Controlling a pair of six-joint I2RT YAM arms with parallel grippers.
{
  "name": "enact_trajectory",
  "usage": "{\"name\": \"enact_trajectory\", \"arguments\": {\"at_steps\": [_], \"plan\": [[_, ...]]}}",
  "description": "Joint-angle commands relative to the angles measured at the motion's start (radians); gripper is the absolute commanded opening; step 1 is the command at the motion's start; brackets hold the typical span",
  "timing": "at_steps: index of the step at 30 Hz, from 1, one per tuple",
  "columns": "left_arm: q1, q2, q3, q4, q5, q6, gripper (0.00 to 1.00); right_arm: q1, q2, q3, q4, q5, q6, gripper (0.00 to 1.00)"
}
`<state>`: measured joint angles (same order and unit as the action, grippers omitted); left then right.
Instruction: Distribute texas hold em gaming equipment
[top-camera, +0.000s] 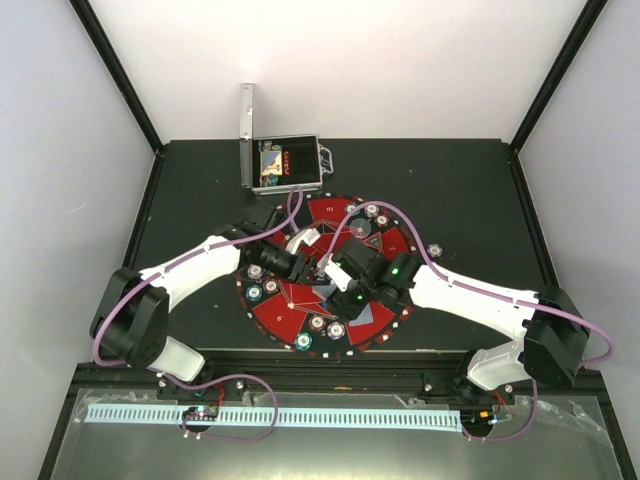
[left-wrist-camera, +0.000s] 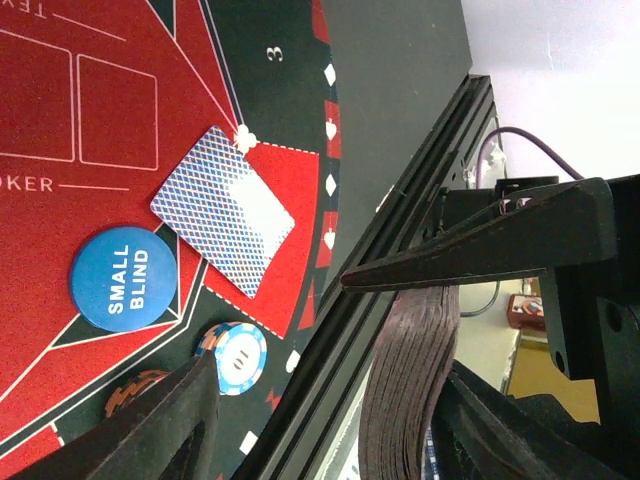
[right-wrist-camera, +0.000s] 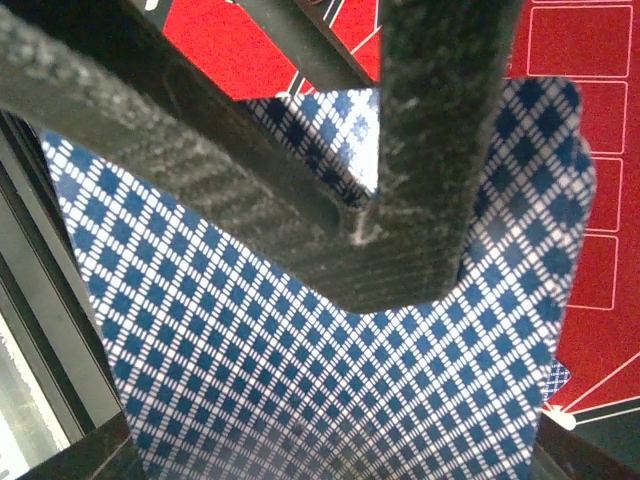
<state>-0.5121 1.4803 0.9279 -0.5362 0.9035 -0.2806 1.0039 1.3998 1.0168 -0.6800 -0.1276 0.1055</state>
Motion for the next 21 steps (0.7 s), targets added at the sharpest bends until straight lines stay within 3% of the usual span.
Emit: {"name": "enact_trajectory", "arguments": {"at_steps": [1, 12, 21], "plan": [[0.0, -0.015, 0.038, -0.05, -0.043, 0.026, 0.57, 0.004, 0.0, -0.006, 0.003, 0.029, -0.012, 0.6], [0.001, -0.033, 0.054, -0.096, -0.066, 0.044, 0.49, 0.006, -0.001, -0.018, 0.006, 0.032, -0.012, 0.6], [0.002, -0.045, 0.056, -0.11, -0.06, 0.041, 0.32, 0.007, 0.001, -0.027, 0.008, 0.037, -0.013, 0.6]]}}
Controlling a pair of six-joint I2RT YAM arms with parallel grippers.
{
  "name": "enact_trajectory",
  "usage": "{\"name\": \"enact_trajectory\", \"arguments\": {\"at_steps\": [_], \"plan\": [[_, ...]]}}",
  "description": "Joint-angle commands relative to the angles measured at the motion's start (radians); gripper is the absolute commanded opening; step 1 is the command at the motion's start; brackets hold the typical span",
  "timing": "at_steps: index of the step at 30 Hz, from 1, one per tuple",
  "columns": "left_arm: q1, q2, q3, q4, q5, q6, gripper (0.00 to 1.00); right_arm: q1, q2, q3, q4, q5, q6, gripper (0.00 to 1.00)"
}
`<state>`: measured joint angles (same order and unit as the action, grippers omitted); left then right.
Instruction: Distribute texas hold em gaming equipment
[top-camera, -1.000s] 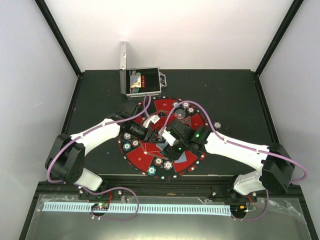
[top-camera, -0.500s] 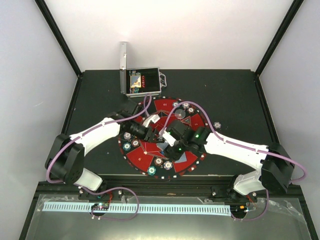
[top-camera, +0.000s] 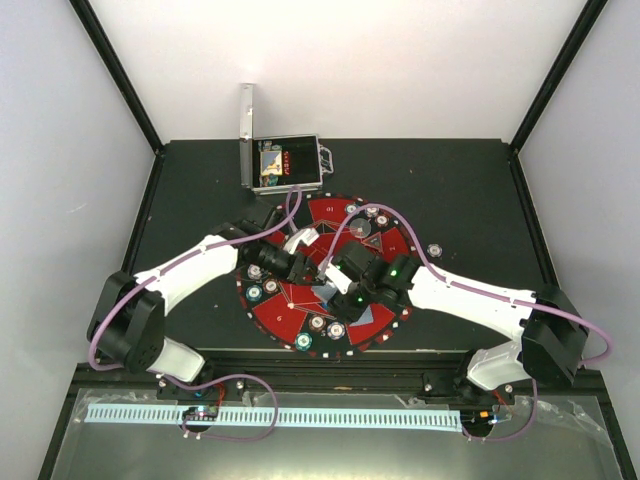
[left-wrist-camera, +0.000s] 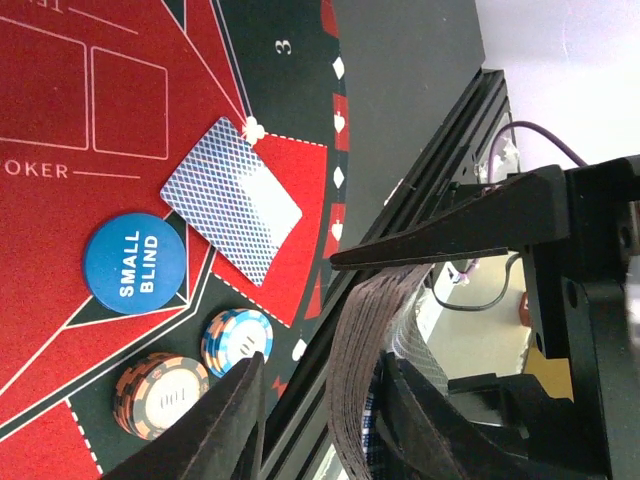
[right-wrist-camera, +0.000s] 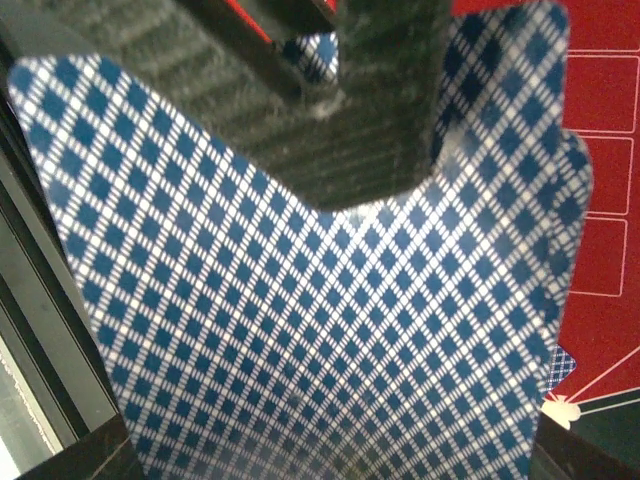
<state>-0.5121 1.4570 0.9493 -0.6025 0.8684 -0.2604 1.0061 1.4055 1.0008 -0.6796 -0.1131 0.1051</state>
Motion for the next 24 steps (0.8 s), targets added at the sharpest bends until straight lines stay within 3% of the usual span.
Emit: {"name": "enact_trajectory", "arguments": {"at_steps": [1, 16, 24], "plan": [[0.003, -0.024, 0.034, -0.046, -0.025, 0.021, 0.29, 0.006, -0.005, -0.011, 0.01, 0.023, -0.012, 0.6], [0.002, -0.044, 0.036, -0.058, -0.006, 0.017, 0.06, 0.006, 0.003, -0.012, 0.012, 0.037, -0.006, 0.6], [0.015, -0.063, 0.026, -0.077, -0.029, 0.027, 0.02, 0.006, 0.003, -0.024, 0.018, 0.035, 0.013, 0.6]]}}
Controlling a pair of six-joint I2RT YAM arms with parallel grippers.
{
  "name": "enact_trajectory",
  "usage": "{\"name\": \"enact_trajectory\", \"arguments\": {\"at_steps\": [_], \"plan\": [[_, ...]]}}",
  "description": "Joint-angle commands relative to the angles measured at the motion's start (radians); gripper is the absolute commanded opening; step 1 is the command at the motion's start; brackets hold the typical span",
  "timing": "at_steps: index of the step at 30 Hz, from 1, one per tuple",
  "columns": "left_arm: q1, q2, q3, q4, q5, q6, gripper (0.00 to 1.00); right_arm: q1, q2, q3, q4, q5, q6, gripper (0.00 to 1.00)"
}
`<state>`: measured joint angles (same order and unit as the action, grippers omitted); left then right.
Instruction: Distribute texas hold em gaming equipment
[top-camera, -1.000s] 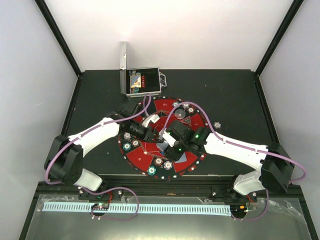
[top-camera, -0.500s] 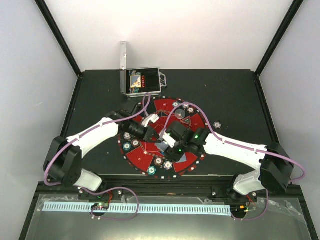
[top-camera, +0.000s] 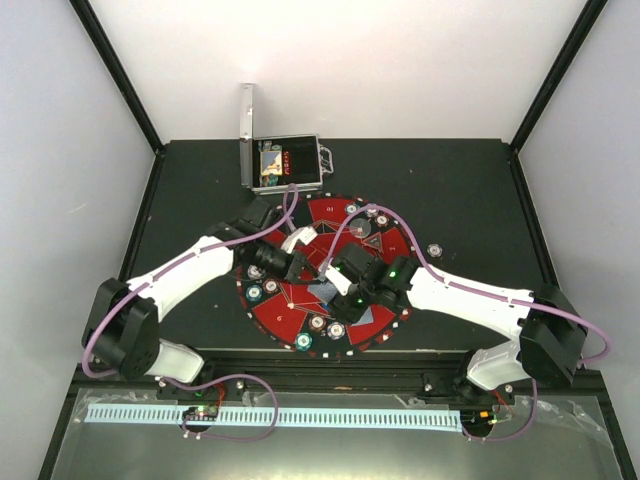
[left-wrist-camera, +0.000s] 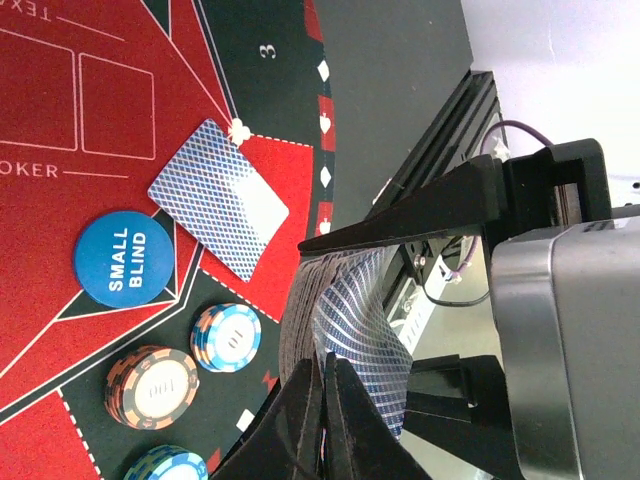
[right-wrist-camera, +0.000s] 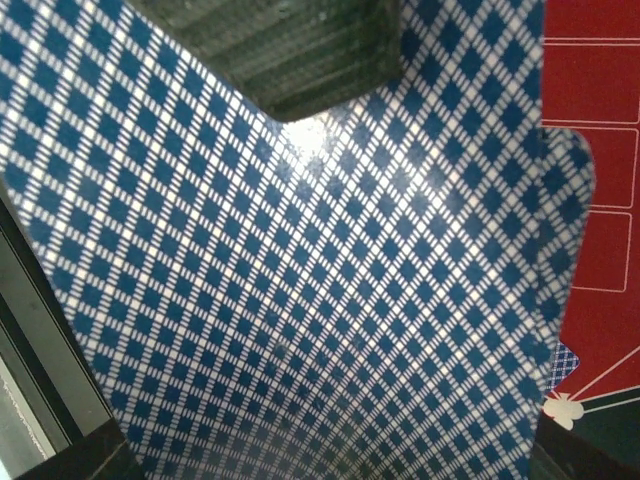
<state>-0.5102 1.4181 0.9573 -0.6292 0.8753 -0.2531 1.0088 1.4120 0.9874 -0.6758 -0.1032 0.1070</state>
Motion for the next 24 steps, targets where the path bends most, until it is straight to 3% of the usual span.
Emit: {"name": "enact_trajectory", "arguments": {"at_steps": [1, 14, 24], "plan": [[0.014, -0.026, 0.019, -0.054, -0.038, 0.023, 0.01, 0.004, -0.005, -0.012, 0.014, 0.025, 0.011, 0.6], [0.075, -0.07, 0.01, -0.113, -0.09, 0.063, 0.01, 0.003, -0.019, -0.031, 0.015, 0.052, 0.04, 0.59], [0.162, -0.128, -0.058, -0.047, -0.112, 0.036, 0.02, 0.002, -0.04, -0.033, 0.026, 0.08, 0.073, 0.59]]}}
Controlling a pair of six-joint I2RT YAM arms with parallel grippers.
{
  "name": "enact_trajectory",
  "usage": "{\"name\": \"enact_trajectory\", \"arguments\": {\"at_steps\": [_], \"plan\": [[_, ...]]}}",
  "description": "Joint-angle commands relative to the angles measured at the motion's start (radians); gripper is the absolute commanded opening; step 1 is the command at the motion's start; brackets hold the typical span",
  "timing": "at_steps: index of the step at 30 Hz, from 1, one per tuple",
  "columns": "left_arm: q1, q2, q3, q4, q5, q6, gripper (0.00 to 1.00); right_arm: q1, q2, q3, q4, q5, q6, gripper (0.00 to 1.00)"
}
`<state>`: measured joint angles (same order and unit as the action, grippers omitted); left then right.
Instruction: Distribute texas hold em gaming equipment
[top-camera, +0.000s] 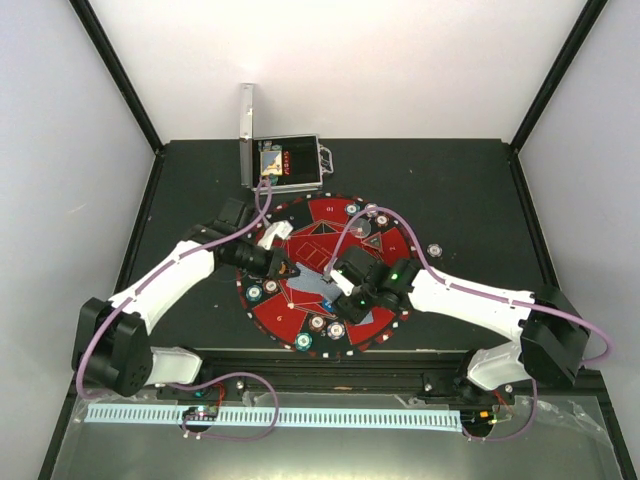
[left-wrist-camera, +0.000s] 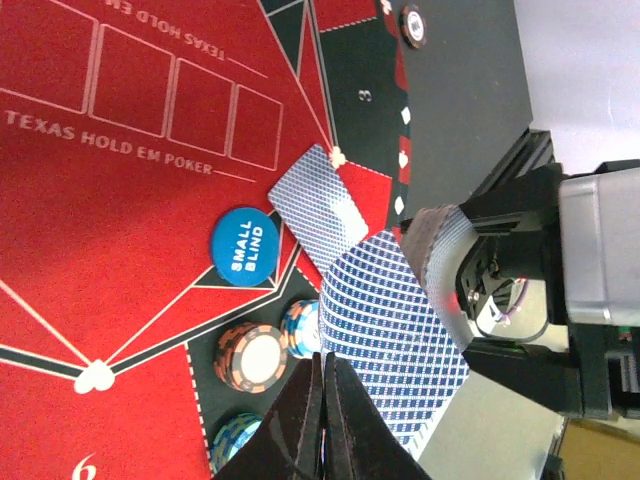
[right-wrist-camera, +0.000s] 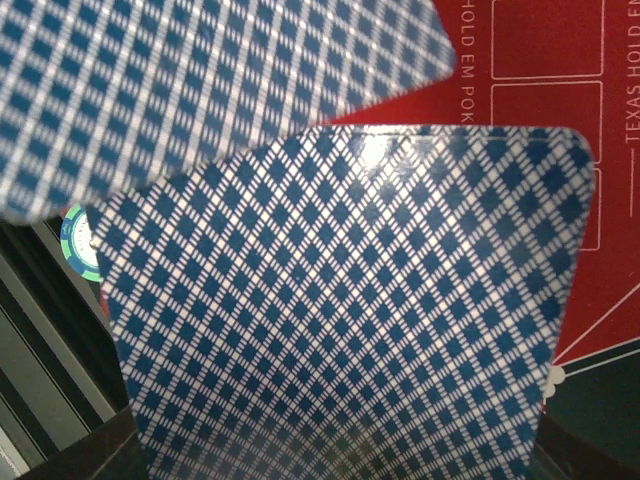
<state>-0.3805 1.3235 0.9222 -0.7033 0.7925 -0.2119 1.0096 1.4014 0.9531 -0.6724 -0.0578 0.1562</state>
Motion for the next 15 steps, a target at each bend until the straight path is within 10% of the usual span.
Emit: {"name": "enact_trajectory", "arguments": {"at_steps": [1, 15], "plan": [[0.043, -0.037, -0.031, 0.043, -0.029, -0.013, 0.02, 0.001, -0.031, 0.0, 0.025, 0.039, 0.026, 0.59], [0.209, 0.012, -0.069, 0.27, -0.026, -0.105, 0.02, -0.03, -0.058, -0.019, 0.059, 0.057, 0.047, 0.59]]}}
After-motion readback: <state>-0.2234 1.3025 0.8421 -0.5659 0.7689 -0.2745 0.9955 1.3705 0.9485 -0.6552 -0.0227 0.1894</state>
